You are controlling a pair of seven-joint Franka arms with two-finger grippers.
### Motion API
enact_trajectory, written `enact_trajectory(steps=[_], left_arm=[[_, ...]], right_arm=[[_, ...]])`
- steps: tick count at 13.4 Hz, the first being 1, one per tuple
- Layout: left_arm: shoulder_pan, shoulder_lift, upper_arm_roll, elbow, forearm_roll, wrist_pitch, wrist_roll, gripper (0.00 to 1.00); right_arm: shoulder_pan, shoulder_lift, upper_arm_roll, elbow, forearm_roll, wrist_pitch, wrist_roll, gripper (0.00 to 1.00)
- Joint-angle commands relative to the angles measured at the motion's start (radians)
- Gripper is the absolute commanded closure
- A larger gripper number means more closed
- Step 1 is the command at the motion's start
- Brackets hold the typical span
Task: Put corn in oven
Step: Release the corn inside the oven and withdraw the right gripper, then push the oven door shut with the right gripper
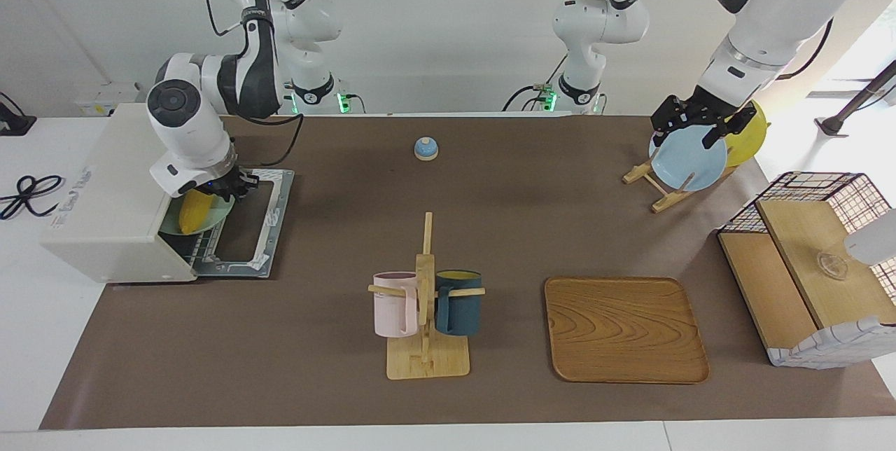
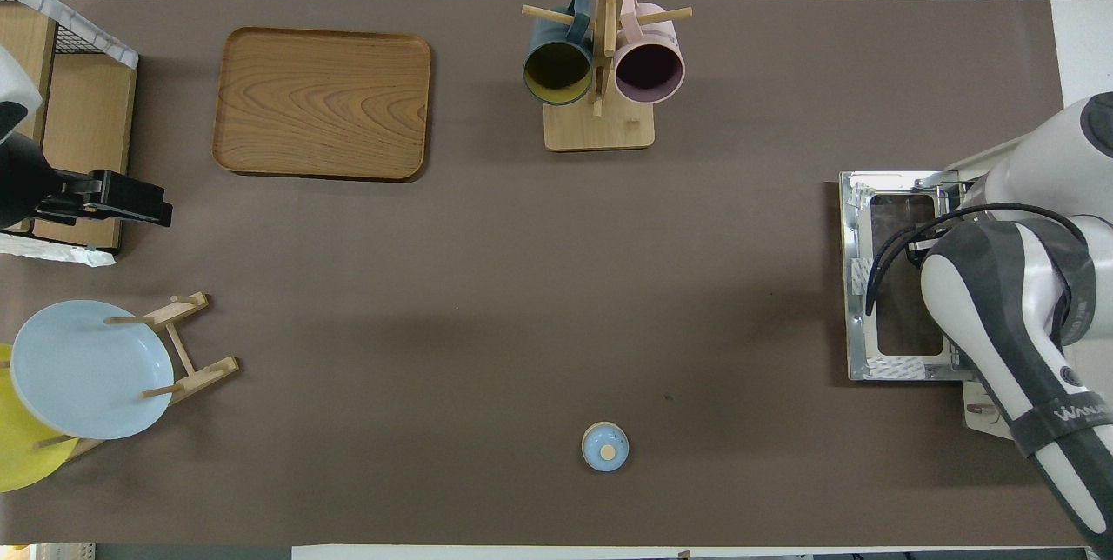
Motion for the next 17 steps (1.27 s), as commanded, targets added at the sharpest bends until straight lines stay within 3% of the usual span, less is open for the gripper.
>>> enact_trajectory(steps=[1,3,5,7,10,17], left_arm=[[0.008,0.0,-0.006,0.013,0.002,-0.02,0.001,0.0],[0.009,-0.002,-0.006,0.013,0.003,-0.02,0.001,0.0],[0.009,0.0,-0.006,0.014,0.002,-0.02,0.001,0.0],[0.009,0.0,-0.006,0.013,0.002,-0.018,0.001,0.0],[0.009,0.0,-0.006,0.014,0.002,-0.02,0.001,0.0],[0.009,-0.002,-0.006,0.014,0.002,-0.02,0.001,0.0]], right_arm=[[0.056,-0.006,0.007,-0.019,0.03,0.053,0.093,0.85],[0.084,-0.001,0.007,-0.081,0.044,0.162,0.173,0.87],[0.092,-0.01,0.007,-0.147,0.055,0.249,0.196,1.0],[0.136,0.003,0.008,-0.171,0.057,0.304,0.227,1.0],[0.129,0.133,0.007,-0.177,0.057,0.447,0.3,1.0],[0.135,0.152,0.002,-0.156,0.021,0.389,0.308,1.0]])
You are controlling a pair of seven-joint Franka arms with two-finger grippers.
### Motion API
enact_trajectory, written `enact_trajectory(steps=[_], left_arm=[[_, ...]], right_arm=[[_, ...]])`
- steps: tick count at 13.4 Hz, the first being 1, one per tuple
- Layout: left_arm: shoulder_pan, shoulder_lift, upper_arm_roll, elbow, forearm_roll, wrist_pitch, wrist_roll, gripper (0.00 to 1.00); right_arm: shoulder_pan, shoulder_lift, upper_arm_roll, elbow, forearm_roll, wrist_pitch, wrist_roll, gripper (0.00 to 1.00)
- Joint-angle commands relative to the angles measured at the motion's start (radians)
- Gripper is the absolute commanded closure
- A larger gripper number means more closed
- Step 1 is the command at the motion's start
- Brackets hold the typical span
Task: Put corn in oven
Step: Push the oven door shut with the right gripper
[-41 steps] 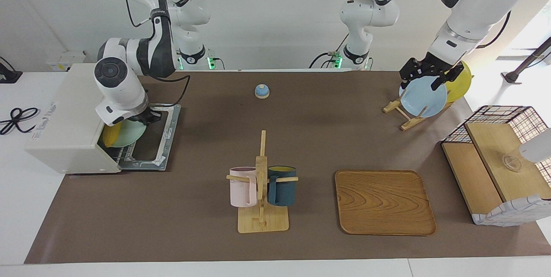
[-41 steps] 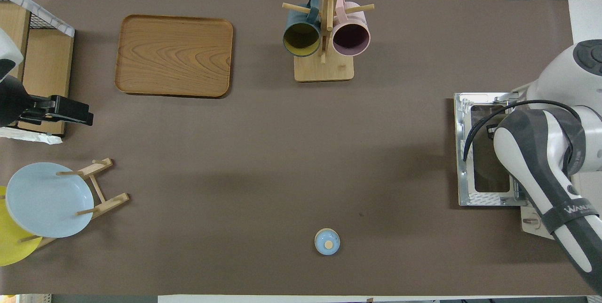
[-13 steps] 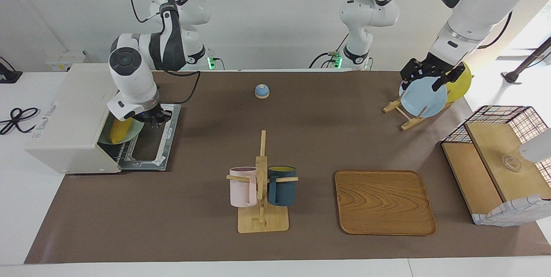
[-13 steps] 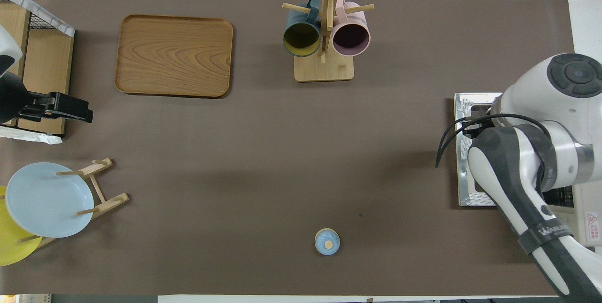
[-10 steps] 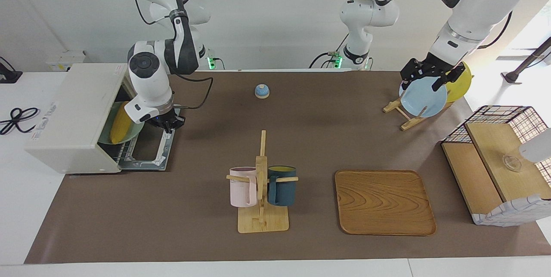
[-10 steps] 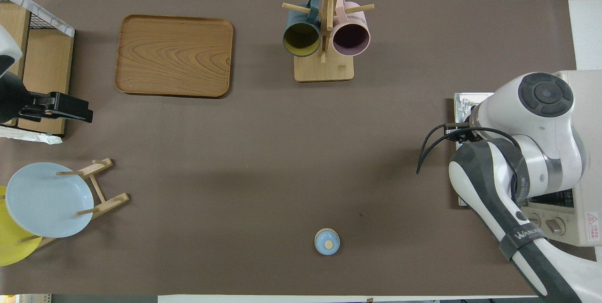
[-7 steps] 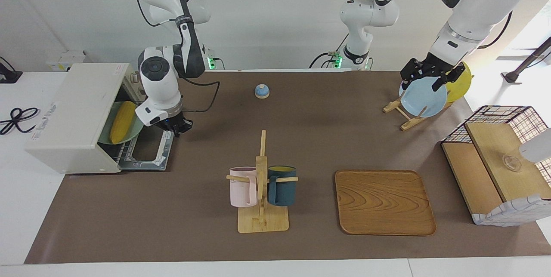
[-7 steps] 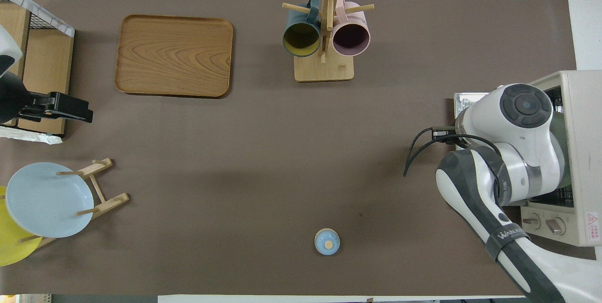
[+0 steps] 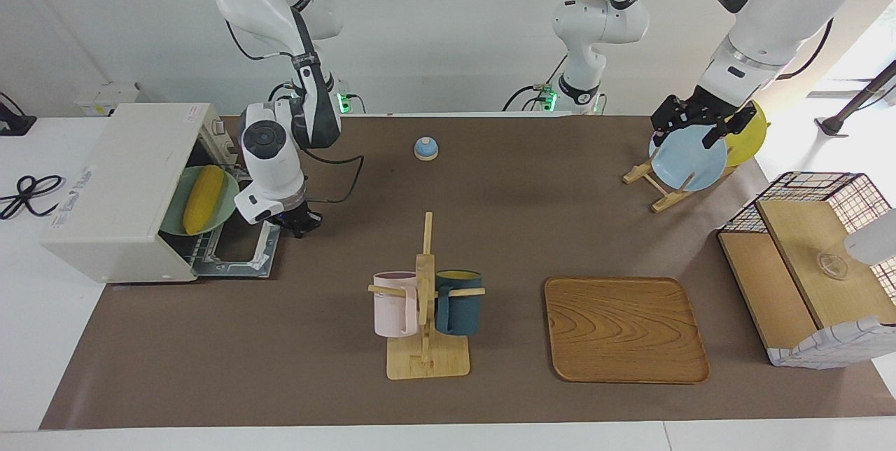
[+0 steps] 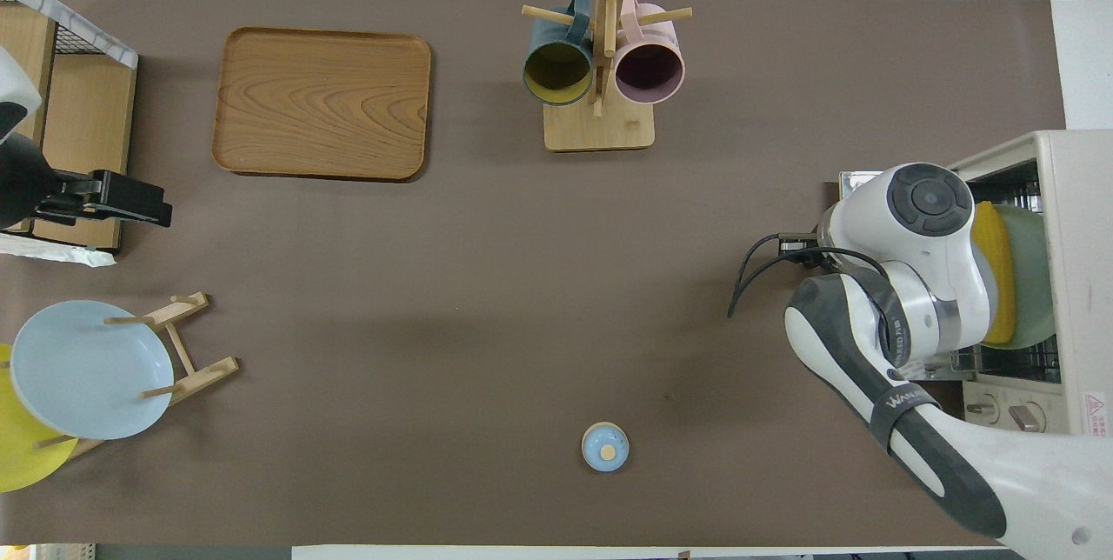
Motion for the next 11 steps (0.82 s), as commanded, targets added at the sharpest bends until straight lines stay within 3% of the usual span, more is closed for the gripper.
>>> enact_trajectory(steps=[1,4,11], left_arm=[[0.009,0.0,-0.006,0.014,0.002,-0.018,0.001,0.0],[0.009,0.0,-0.006,0.014,0.002,-0.02,0.001,0.0],[0.009,-0.002,-0.006,0.014,0.002,-0.018,0.001,0.0]], right_arm=[[-0.004,0.021,-0.002,0.031,-0.028,-0.063,0.012,1.0],[-0.001,0.011,-0.002,0.065,-0.049,-0.148,0.01,1.0],[-0.031,-0.025,-0.003,0.073,-0.204,-0.218,-0.031,1.0]])
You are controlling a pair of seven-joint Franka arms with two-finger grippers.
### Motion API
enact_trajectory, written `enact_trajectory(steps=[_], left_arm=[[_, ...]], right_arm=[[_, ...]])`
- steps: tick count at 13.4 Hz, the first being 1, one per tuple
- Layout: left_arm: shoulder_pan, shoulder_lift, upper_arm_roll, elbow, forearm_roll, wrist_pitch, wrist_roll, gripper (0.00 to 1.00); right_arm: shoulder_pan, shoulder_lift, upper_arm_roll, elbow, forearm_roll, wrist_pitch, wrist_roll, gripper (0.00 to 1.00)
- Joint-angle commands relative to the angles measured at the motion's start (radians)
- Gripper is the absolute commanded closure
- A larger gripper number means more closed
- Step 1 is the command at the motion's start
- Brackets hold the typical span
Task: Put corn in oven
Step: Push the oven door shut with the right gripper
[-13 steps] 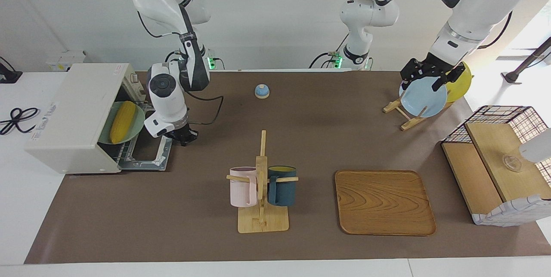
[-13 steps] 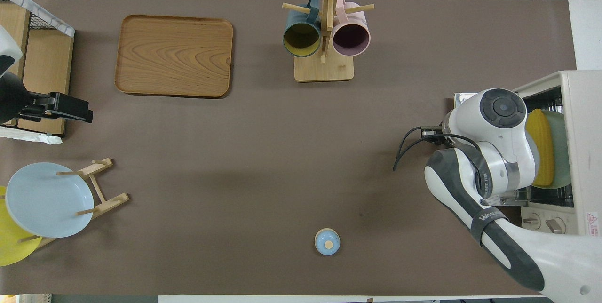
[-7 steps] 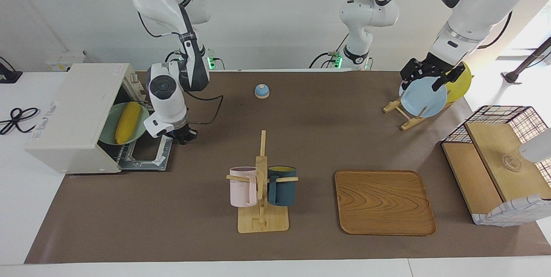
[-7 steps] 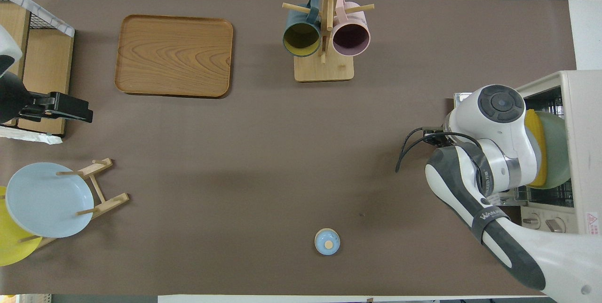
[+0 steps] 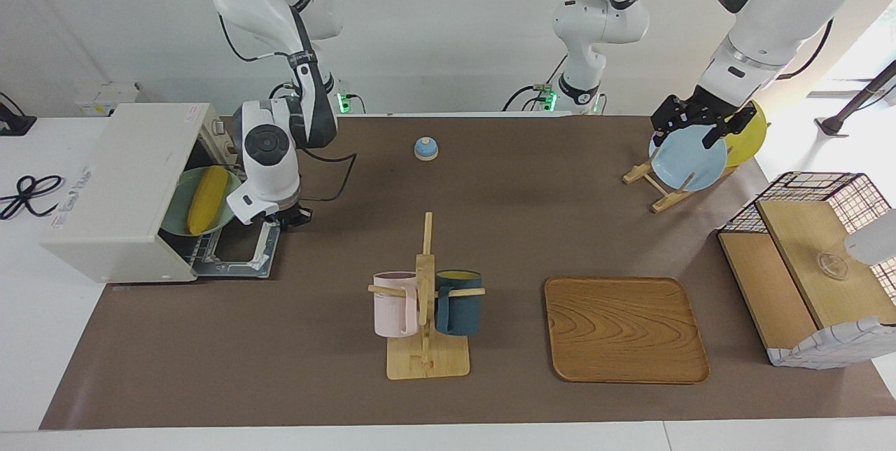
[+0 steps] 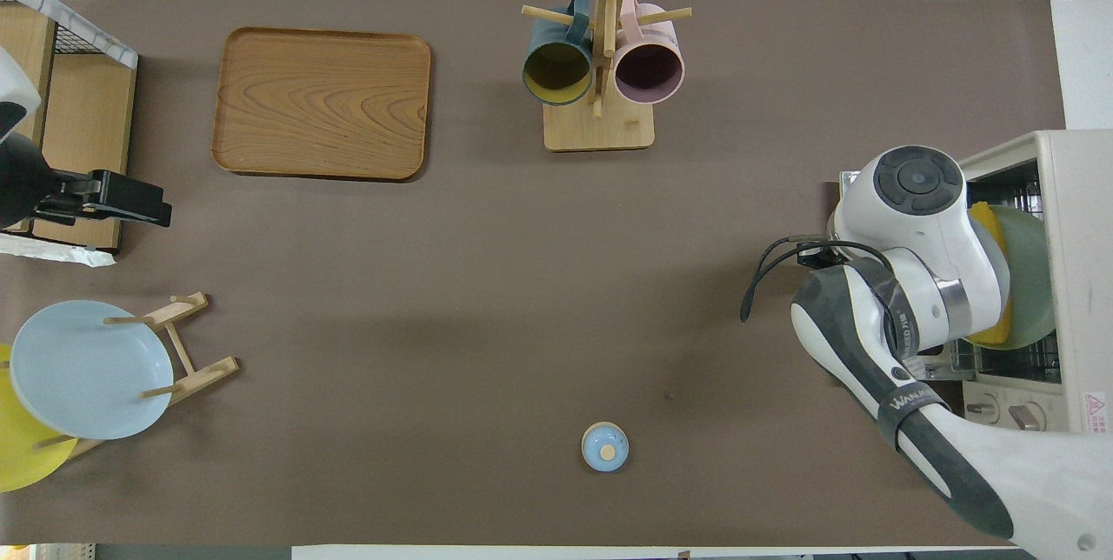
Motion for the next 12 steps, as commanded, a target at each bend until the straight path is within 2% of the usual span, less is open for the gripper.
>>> enact_trajectory(steps=[1,5,12], left_arm=[[0.009,0.0,-0.006,0.014,0.003,-0.02,0.001,0.0],[0.009,-0.001,-0.006,0.014,0.002,-0.02,0.001,0.0],[0.009,-0.001,-0.006,0.014,0.002,-0.02,0.001,0.0]], right_arm=[[-0.029,-0.036,-0.006,0.036,-0.092,-0.083,-0.065,1.0],[-0.078,-0.063,-0.006,0.195,-0.081,-0.279,-0.257,1.0],[-0.191,-0.157,-0.007,0.2,-0.041,-0.355,-0.398,1.0]])
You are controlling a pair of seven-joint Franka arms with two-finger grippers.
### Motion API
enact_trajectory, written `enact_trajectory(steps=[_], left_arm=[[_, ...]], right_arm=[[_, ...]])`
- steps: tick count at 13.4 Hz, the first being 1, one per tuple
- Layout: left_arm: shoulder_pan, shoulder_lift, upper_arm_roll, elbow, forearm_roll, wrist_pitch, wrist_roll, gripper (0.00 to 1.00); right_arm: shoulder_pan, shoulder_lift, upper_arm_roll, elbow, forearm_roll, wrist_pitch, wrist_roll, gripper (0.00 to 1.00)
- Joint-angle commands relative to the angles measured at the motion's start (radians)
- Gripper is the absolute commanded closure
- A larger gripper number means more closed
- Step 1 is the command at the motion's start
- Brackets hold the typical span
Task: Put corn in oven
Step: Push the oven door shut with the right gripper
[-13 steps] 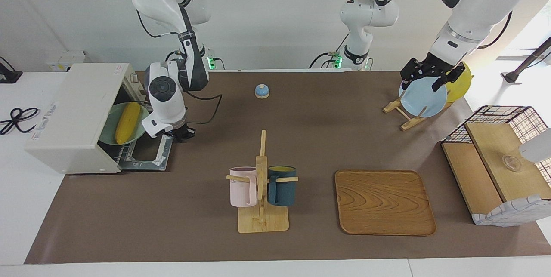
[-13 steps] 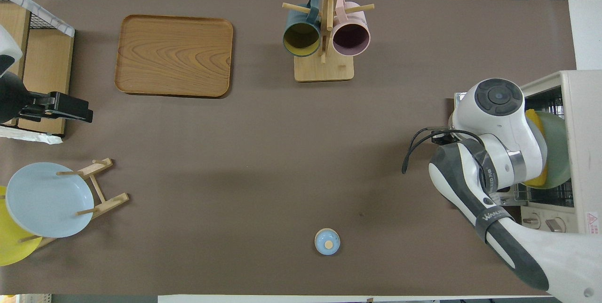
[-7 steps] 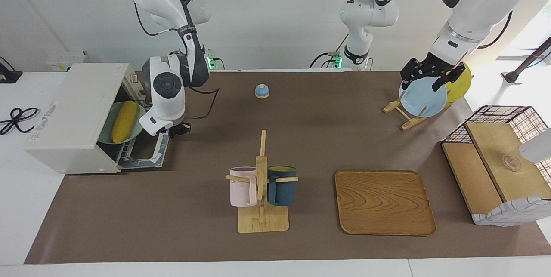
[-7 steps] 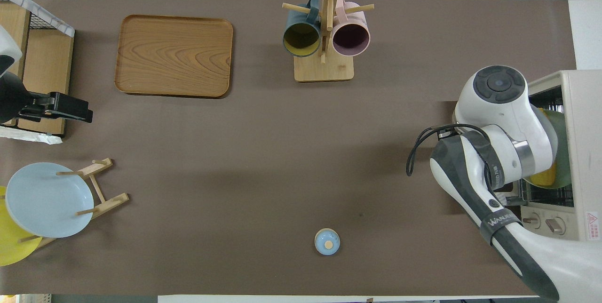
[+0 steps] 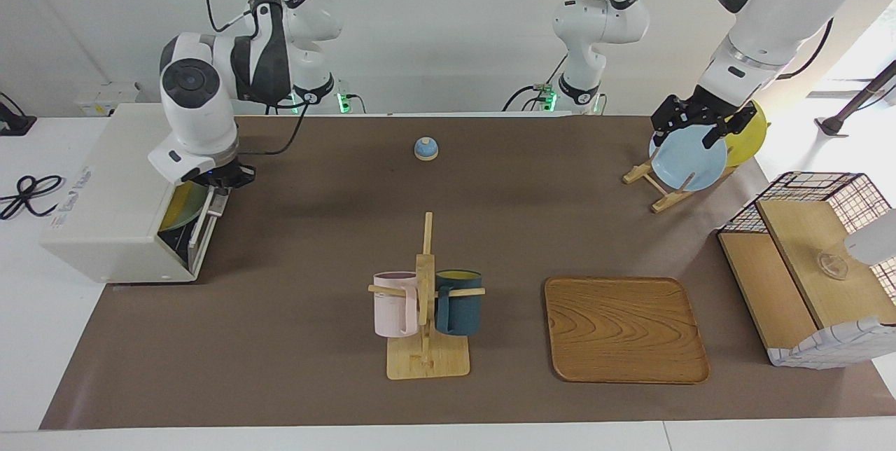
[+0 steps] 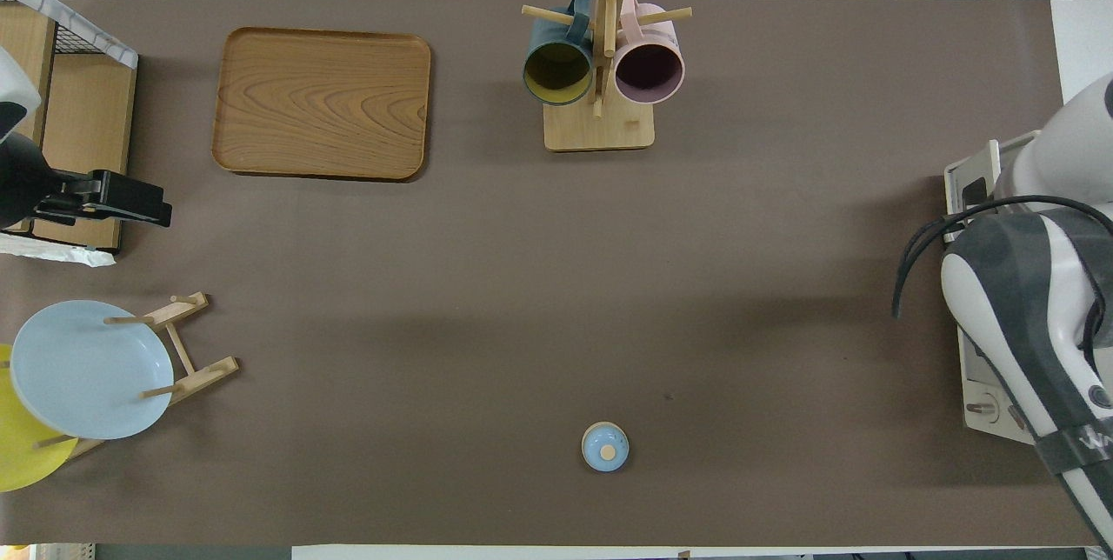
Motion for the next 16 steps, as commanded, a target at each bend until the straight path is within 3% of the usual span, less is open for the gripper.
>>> enact_trajectory(steps=[1,5,9,11,14,15,16], left_arm=[[0.009,-0.001,-0.006,0.013,0.002,-0.018,0.001,0.0],[0.008,-0.001,-0.006,0.013,0.002,-0.018,0.001,0.0],[0.008,-0.001,-0.006,0.014,0.002,-0.02,0.001,0.0],[0.009,0.0,-0.006,0.014,0.003,-0.018,0.001,0.0],[0.009,-0.001,-0.006,0.014,0.002,-0.02,0.001,0.0],[0.009,-0.001,-0.006,0.014,0.003,-0.02,0.001,0.0],[0.009,0.0,-0.006,0.013,0.002,-0.018,0.001,0.0]], right_arm=[[-0.046,0.013,-0.001,-0.004,-0.018,0.006,-0.05,1.0],[-0.083,-0.004,-0.002,-0.001,-0.015,-0.012,-0.097,1.0],[-0.081,-0.008,-0.002,0.065,0.093,-0.061,-0.102,1.0],[-0.07,-0.01,0.006,0.105,0.129,-0.101,-0.1,0.74],[-0.072,-0.031,0.006,0.139,0.144,-0.161,-0.103,0.13],[-0.073,-0.039,0.006,0.14,0.164,-0.172,-0.103,0.0],[-0.073,-0.045,0.004,0.148,0.199,-0.19,-0.1,0.0]])
